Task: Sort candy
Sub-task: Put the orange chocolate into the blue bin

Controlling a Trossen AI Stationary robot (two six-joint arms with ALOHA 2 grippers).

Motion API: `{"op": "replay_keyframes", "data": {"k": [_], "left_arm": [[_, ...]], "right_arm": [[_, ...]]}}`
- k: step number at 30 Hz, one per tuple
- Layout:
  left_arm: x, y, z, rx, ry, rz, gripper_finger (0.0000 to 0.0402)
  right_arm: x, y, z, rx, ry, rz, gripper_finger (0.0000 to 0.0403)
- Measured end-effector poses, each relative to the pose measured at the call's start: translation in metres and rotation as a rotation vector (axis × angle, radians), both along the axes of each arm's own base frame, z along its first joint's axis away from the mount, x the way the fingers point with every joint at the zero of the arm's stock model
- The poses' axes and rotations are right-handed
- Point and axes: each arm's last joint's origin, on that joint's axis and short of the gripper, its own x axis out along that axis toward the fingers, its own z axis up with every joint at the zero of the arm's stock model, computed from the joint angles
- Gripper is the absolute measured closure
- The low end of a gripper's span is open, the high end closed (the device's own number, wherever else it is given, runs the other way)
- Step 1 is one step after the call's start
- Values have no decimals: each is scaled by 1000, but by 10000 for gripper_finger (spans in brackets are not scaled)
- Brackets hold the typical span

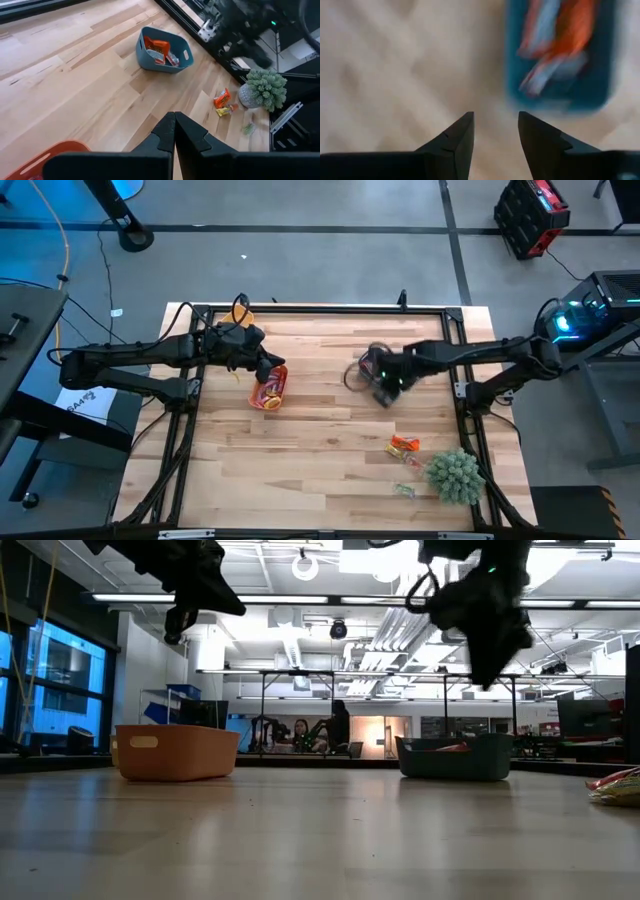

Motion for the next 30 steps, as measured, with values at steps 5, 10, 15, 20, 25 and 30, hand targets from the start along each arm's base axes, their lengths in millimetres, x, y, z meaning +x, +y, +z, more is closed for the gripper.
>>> {"op": "replay_keyframes", "data": {"k": [5, 10, 15, 20, 25, 30], "left_arm": [[-1, 0, -2, 0, 25, -3, 401], [-2, 0, -3, 10, 34, -10, 401], [-2, 0, -3, 11, 36, -10, 402], [-2, 0, -3, 23, 47, -20, 401], [-2, 0, -4, 21, 50, -19, 401], [-3, 0, -4, 17, 56, -17, 401]], "right_arm": [[-10, 44, -1, 125, 95, 116, 253], [-20, 78, -19, 165, 118, 169, 253], [-41, 91, -57, 211, 227, 153, 253], [-48, 90, -82, 214, 211, 173, 253], [-48, 91, -100, 275, 127, 220, 253], [-59, 87, -114, 264, 167, 186, 253]]}}
